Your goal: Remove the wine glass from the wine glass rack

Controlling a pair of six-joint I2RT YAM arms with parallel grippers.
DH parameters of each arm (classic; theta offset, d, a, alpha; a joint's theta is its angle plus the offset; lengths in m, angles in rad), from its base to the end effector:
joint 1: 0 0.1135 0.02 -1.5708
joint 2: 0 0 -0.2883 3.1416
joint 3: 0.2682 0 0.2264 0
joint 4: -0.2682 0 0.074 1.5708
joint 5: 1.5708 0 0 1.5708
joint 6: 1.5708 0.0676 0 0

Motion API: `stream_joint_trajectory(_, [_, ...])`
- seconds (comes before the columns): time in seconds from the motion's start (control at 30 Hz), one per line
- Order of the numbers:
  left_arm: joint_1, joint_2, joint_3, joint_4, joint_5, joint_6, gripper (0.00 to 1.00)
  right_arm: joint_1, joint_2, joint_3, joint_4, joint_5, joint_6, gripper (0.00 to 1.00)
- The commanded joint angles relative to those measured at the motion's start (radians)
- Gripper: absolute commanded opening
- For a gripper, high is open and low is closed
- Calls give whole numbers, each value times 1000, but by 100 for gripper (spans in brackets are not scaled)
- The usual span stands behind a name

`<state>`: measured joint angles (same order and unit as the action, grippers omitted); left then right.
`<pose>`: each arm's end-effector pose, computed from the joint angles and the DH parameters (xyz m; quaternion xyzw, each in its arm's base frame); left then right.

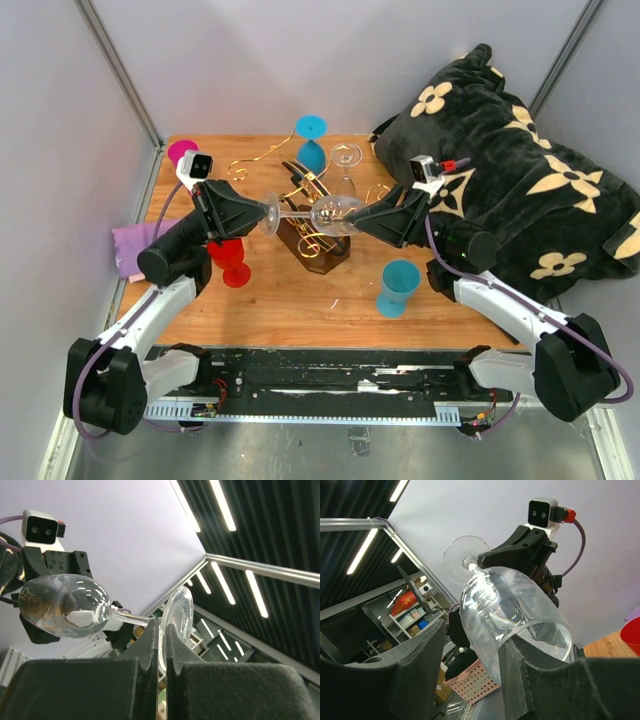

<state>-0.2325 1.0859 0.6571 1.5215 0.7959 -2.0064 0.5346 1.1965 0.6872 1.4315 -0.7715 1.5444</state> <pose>0.1493 -0.0850 0.4401 0.0687 0.4298 -0.8460 0.3081 0.1553 0.1467 0.4254 -0.1693 0.4309 0.8179 0.3416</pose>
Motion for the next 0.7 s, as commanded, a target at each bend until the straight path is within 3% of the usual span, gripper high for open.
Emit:
stream_joint_trajectory(0.0, [20, 43, -35, 101, -19, -12, 0, 22, -69, -7, 130, 24, -1, 46])
stream_joint_trajectory(0.13, [38, 66, -38, 163, -34, -58, 0, 21, -86, -16, 130, 33, -4, 44])
stream_joint_trajectory(0.43, [45, 85, -75, 193, -41, -74, 3, 22, -86, -9, 130, 37, 3, 9])
stream_joint_trajectory(0.53, [48, 88, -68, 205, -33, -87, 17, 22, -84, -2, 130, 35, 8, 1])
stream_joint_trajectory(0.6, [55, 86, -54, 206, -15, -97, 40, 20, -87, 5, 130, 34, 10, 1])
stream_joint_trajectory(0.67, [64, 82, -43, 205, 9, -102, 53, 10, -99, 15, 128, 23, 12, 1])
